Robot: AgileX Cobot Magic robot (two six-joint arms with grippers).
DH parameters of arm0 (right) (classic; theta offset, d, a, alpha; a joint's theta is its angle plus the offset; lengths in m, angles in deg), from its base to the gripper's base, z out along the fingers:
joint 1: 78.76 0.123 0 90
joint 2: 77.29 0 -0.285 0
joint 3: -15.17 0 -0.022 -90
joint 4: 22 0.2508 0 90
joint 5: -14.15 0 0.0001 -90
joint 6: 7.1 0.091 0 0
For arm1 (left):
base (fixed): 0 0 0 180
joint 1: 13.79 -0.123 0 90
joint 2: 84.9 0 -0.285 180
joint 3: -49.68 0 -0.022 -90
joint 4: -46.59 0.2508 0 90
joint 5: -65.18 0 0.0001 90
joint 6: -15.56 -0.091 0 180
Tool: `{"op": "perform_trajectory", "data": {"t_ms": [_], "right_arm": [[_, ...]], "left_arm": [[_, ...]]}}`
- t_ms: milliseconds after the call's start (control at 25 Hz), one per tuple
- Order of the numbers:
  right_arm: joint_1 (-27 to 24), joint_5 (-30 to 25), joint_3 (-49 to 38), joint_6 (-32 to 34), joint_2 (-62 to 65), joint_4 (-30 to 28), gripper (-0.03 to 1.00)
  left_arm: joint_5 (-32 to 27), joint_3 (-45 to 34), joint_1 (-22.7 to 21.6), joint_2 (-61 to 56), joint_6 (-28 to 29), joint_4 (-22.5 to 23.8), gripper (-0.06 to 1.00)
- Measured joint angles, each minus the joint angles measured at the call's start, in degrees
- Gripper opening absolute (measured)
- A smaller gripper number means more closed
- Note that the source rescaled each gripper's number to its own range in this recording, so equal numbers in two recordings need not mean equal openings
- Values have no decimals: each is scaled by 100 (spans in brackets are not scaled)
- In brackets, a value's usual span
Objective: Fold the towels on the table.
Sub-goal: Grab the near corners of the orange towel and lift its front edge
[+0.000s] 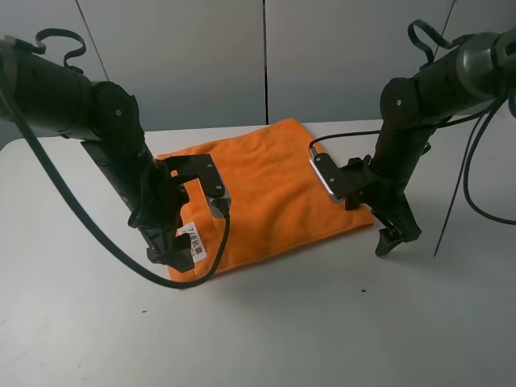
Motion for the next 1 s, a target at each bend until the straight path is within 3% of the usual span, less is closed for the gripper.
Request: {"op": "perform_trajectory", "data": {"t_ms": [280, 440, 640, 1000], "right_arm": [[7, -76, 74, -12, -86, -70, 100], [7, -86, 78, -23, -99, -80, 100], [7, -86, 78, -23, -99, -80, 100], [7, -86, 78, -23, -99, -80, 100]], "left_arm": [[100, 0, 64, 258, 0, -139, 100], [202, 0, 316, 270, 0, -275, 100], [224, 0, 683, 346, 72, 99, 100], [378, 10, 707, 565, 897, 330, 100]]}}
